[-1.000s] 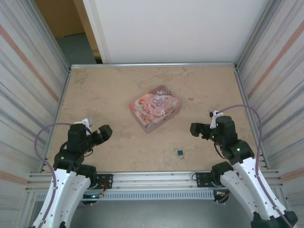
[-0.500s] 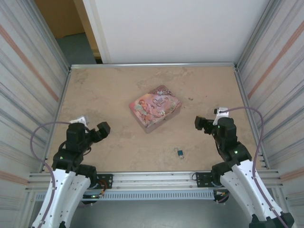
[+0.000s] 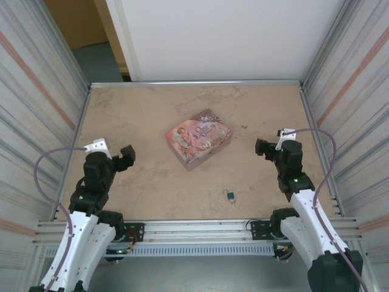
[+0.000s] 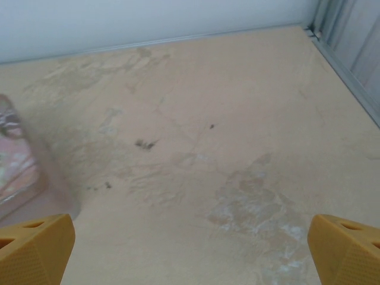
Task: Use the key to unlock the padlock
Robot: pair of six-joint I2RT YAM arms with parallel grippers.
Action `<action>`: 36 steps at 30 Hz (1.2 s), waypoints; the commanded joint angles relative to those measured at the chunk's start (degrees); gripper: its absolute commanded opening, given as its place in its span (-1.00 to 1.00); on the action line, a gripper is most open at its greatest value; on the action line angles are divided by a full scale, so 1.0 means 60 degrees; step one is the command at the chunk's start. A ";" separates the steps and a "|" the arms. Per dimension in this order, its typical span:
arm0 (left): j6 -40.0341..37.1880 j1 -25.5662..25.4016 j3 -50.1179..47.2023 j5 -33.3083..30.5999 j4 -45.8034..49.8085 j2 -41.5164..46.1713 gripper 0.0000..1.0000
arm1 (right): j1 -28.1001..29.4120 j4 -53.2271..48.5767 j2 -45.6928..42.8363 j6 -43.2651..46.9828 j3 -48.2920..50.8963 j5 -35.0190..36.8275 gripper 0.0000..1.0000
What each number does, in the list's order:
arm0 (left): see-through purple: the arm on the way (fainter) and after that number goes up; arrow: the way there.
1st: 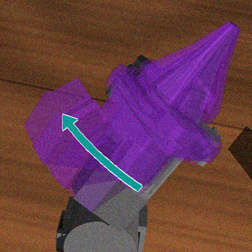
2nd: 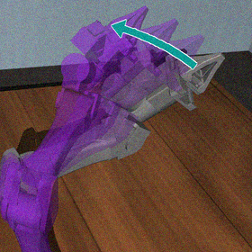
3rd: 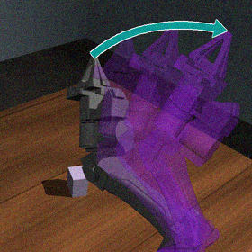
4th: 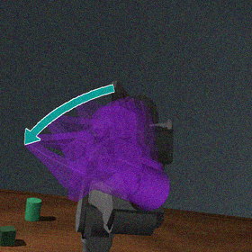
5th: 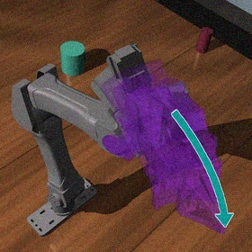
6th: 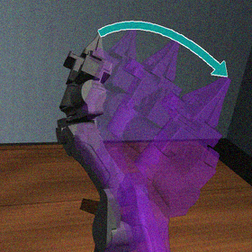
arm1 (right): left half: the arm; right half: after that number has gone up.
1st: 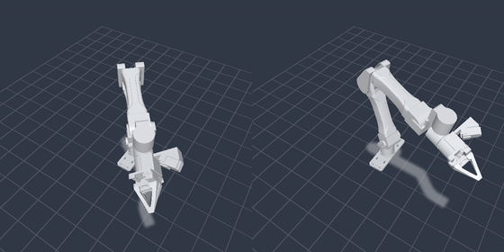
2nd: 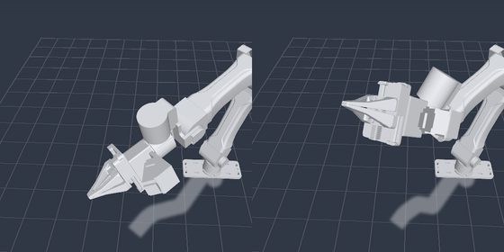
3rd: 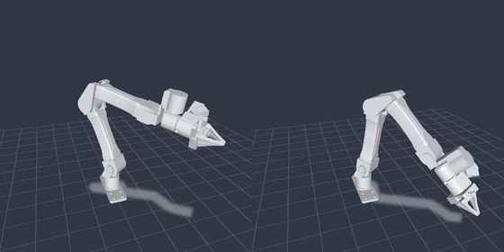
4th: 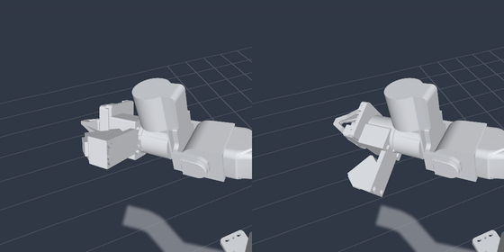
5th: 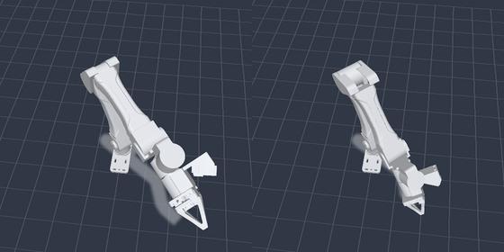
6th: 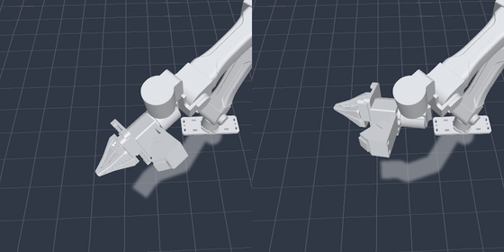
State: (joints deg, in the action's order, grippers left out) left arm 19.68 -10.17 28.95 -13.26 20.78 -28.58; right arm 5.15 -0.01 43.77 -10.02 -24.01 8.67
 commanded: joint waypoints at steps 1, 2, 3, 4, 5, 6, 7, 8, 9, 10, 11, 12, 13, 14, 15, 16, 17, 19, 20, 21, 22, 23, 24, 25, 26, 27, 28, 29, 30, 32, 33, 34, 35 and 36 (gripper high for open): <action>-0.0955 0.0077 -0.0680 -0.1444 -0.1678 -0.0118 0.97 | -0.0424 0.1542 0.0579 -0.0121 0.0434 -0.0222 0.98; -0.1035 0.0070 -0.0848 -0.1692 -0.1996 -0.0212 0.97 | -0.0516 0.1908 0.0845 -0.0081 0.0537 -0.0166 0.98; -0.1242 0.0070 -0.1057 -0.1872 -0.2405 -0.0324 0.97 | -0.0594 0.2284 0.1077 -0.0030 0.0635 -0.0106 0.98; -0.1363 0.0070 -0.1207 -0.1980 -0.2709 -0.0430 0.97 | -0.0634 0.2637 0.1315 0.0080 0.0748 -0.0104 0.98; -0.1462 0.0070 -0.1352 -0.2098 -0.3035 -0.0547 0.97 | -0.0661 0.3026 0.1560 0.0215 0.0835 -0.0111 0.98; -0.1550 0.0070 -0.1475 -0.2199 -0.3287 -0.0691 0.97 | -0.0662 0.3381 0.1797 0.0329 0.0898 -0.0158 0.98; -0.1601 0.0074 -0.1546 -0.2279 -0.3476 -0.0818 0.97 | -0.0664 0.3673 0.2002 0.0452 0.0947 -0.0242 0.98; -0.1636 0.0082 -0.1606 -0.2360 -0.3609 -0.0973 0.97 | -0.0668 0.3986 0.2233 0.0525 0.0996 -0.0340 0.98; -0.1678 0.0092 -0.1642 -0.2429 -0.3719 -0.1145 0.97 | -0.0673 0.4353 0.2595 0.0576 0.1068 -0.0457 0.98; -0.1727 0.0085 -0.1657 -0.2461 -0.3798 -0.1316 0.97 | -0.0676 0.4713 0.2806 0.0649 0.1130 -0.0568 0.98; -0.1812 0.0084 -0.1708 -0.2474 -0.3909 -0.1485 0.97 | -0.0673 0.5114 0.3071 0.0713 0.1219 -0.0693 0.98; -0.1911 0.0084 -0.1746 -0.2469 -0.4047 -0.1645 0.97 | -0.0669 0.5535 0.3316 0.0790 0.1273 -0.0753 0.98; -0.1976 0.0084 -0.1804 -0.2439 -0.4189 -0.1766 0.97 | -0.0677 0.5894 0.3513 0.0866 0.1353 -0.0769 0.98; -0.2065 0.0084 -0.1855 -0.2394 -0.4369 -0.1878 0.97 | -0.0675 0.6315 0.3789 0.0894 0.1433 -0.0715 0.98; -0.2125 0.0097 -0.1939 -0.2329 -0.4562 -0.2000 0.98 | -0.0707 0.6747 0.4049 0.0879 0.1499 -0.0648 0.98; -0.2170 0.0099 -0.1987 -0.2270 -0.4717 -0.2090 0.97 | -0.0732 0.7119 0.4274 0.0894 0.1552 -0.0699 0.98; -0.2204 0.0099 -0.2029 -0.2192 -0.4859 -0.2191 0.97 | -0.0759 0.7538 0.4560 0.0908 0.1612 -0.0778 0.98; -0.2255 0.0112 -0.2098 -0.2062 -0.5090 -0.2371 0.97 | -0.0784 0.8055 0.4978 0.1080 0.1579 -0.0962 0.98; -0.2278 0.0127 -0.2122 -0.1999 -0.5166 -0.2459 0.97 | -0.0804 0.8141 0.5103 0.1189 0.1550 -0.1074 0.98; -0.2298 0.0142 -0.2149 -0.1959 -0.5249 -0.2527 0.97 | -0.0830 0.8453 0.5289 0.1250 0.1581 -0.1092 0.98; -0.2315 0.0156 -0.2155 -0.1923 -0.5323 -0.2607 0.97 | -0.0877 0.8737 0.5501 0.1226 0.1613 -0.1120 0.98; -0.2324 0.0172 -0.2200 -0.1898 -0.5408 -0.2661 0.97 | -0.1003 0.8937 0.5720 0.1127 0.1624 -0.1225 0.98; -0.2320 0.0198 -0.2248 -0.1861 -0.5522 -0.2764 0.97 | -0.1104 0.9315 0.5997 0.1025 0.1703 -0.1304 0.98; -0.2315 0.0223 -0.2290 -0.1825 -0.5638 -0.2826 0.97 | -0.1180 0.9649 0.6236 0.0941 0.1762 -0.1309 0.98; -0.2302 0.0266 -0.2330 -0.1744 -0.5747 -0.2927 0.97 | -0.1272 0.9916 0.6485 0.0824 0.1805 -0.1365 0.98; -0.2273 0.0321 -0.2335 -0.1625 -0.5812 -0.3005 0.97 | -0.1338 1.0122 0.6686 0.0732 0.1828 -0.1412 0.98; -0.2221 0.0386 -0.2346 -0.1487 -0.5875 -0.3117 0.97 | -0.1394 1.0326 0.6925 0.0679 0.1825 -0.1451 0.98; -0.2183 0.0445 -0.2349 -0.1367 -0.5939 -0.3217 0.97 | -0.1399 1.0435 0.7147 0.0663 0.1777 -0.1472 0.98; -0.2175 0.0485 -0.2357 -0.1274 -0.6005 -0.3299 0.98 | -0.1401 1.0466 0.7284 0.0674 0.1679 -0.1474 0.98; -0.2187 0.0533 -0.2423 -0.1193 -0.6273 -0.3494 0.97 | -0.1485 0.9185 0.7227 0.0645 0.1075 -0.1604 0.98; -0.2206 0.0554 -0.2460 -0.1150 -0.6436 -0.3587 0.97 | -0.1533 0.8442 0.7275 0.0620 0.0642 -0.1641 0.98; -0.2224 0.0616 -0.2522 -0.1099 -0.6641 -0.3710 0.97 | -0.1555 0.7728 0.7437 0.0597 0.0151 -0.1700 0.98; -0.2238 0.0684 -0.2565 -0.1005 -0.6871 -0.3850 0.97 | -0.1333 0.7506 0.7421 0.0757 0.0051 -0.1412 0.98; -0.2255 0.0751 -0.2617 -0.0903 -0.7076 -0.3977 0.97 | -0.1271 0.7568 0.7438 0.0797 0.0061 -0.1279 0.98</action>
State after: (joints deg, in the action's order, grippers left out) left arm 7.05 -6.68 14.37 -20.45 -16.27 -51.11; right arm -3.38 49.45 88.23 -5.50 -20.56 0.16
